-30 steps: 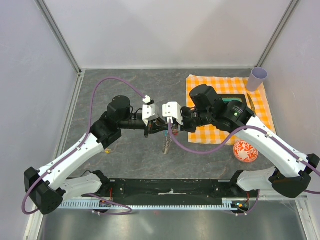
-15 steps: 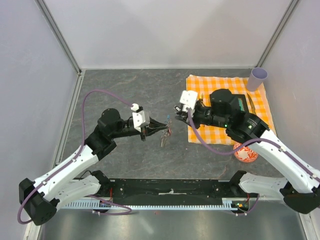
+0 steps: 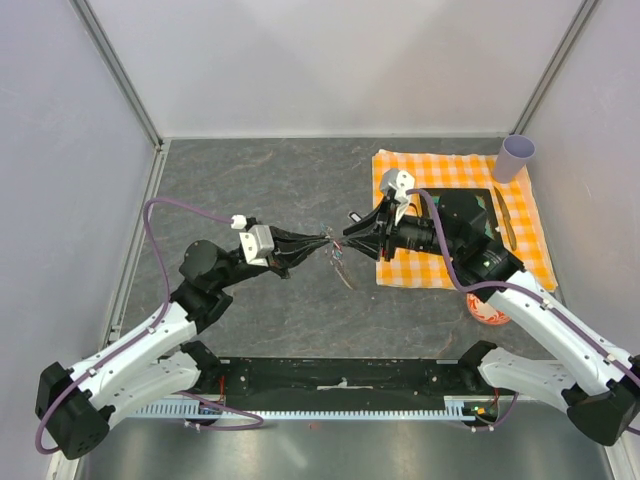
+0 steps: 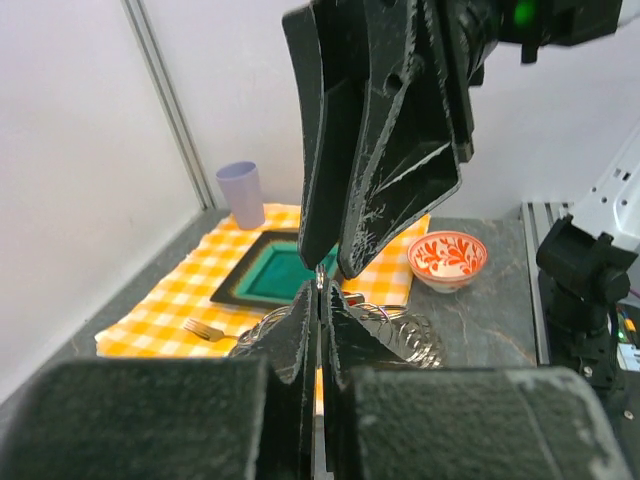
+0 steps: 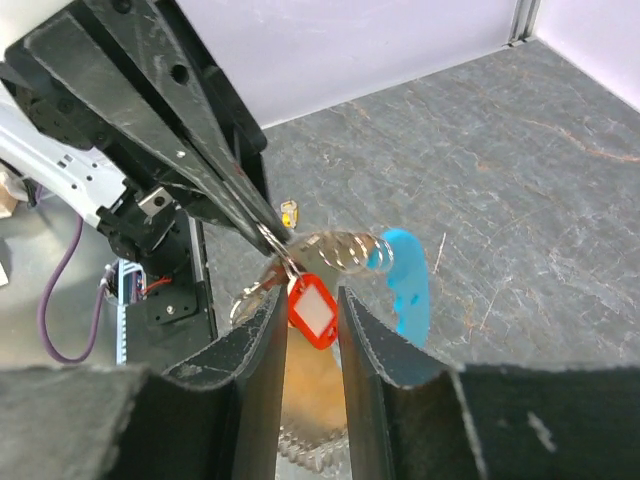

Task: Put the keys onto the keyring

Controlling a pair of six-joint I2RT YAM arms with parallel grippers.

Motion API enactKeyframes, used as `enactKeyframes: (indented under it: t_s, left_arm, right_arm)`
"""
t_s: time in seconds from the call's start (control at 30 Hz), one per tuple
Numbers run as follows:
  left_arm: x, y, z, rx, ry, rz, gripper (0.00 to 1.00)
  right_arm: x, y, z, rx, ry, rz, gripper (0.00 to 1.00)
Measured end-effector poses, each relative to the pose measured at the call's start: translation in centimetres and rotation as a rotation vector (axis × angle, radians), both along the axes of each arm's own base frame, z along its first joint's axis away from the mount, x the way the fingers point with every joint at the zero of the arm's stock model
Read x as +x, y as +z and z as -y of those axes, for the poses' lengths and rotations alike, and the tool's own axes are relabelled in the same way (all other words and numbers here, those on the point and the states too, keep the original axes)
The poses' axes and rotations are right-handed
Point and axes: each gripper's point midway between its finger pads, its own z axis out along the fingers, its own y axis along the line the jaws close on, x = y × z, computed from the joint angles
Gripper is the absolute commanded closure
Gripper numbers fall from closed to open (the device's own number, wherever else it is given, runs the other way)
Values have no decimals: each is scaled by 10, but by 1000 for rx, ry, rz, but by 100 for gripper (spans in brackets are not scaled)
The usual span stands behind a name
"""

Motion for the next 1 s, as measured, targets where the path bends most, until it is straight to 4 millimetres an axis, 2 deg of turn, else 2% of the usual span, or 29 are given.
enactKeyframes:
  t_s: [0.3,0.67,1.0]
  left_arm:
    - [-4,20,-5,-95,4,43,98]
    - [-7,28,-6,-123,-7,58,98]
    - [-10,28,-3,-127,-33,51,98]
  right_arm:
    - [6,14,6,134,29,-33,64]
    - [-8,33,2,234,175,-25,64]
    - [-9,25,-3,221,226,-52,67]
